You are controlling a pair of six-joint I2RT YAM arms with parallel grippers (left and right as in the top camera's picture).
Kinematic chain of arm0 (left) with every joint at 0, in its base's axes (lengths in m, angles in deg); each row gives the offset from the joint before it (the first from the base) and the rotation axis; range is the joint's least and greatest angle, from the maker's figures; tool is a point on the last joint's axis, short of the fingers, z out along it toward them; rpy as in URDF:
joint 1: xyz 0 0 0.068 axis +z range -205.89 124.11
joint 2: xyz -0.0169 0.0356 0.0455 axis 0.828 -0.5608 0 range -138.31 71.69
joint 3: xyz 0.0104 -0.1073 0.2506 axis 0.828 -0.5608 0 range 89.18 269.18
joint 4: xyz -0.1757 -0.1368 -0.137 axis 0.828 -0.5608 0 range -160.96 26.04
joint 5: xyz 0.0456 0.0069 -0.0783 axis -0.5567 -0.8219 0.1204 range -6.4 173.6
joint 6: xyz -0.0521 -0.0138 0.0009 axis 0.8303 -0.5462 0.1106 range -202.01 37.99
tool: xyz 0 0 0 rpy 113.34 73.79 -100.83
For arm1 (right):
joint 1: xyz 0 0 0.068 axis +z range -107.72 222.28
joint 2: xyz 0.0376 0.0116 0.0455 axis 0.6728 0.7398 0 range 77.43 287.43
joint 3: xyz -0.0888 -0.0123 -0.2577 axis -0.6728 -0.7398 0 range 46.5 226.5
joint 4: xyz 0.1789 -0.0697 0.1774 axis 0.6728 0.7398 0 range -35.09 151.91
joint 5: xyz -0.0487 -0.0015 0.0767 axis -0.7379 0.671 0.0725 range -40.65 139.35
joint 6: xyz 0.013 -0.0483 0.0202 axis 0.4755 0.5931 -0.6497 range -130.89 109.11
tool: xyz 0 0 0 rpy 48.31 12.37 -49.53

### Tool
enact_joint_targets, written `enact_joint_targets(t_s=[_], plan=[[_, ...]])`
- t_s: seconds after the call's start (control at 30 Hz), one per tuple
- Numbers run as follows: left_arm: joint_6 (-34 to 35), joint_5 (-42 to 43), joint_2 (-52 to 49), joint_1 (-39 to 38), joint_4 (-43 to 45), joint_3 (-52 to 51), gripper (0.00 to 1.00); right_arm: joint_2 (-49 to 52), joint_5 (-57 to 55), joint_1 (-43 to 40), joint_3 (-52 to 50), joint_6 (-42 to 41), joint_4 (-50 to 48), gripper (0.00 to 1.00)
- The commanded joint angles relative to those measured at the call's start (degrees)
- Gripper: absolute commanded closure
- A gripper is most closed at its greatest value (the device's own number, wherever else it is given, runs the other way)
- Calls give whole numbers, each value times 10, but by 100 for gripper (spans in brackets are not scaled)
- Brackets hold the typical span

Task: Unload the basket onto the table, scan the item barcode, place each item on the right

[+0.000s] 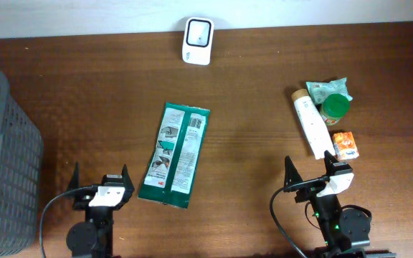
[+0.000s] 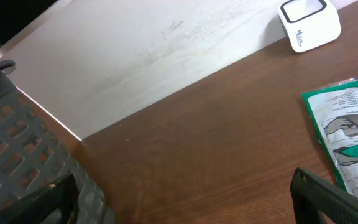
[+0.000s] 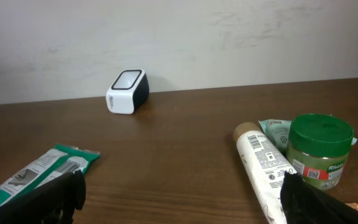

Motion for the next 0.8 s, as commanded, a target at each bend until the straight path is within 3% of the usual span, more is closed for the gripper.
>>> enact_joint_targets(t_s=[0.0,0.77], plan=[[1,8,1,2,-3,-2,1,0,6,1,-3,-6,4,2],[1,8,1,2,-3,-2,1,0,6,1,-3,-6,4,1]])
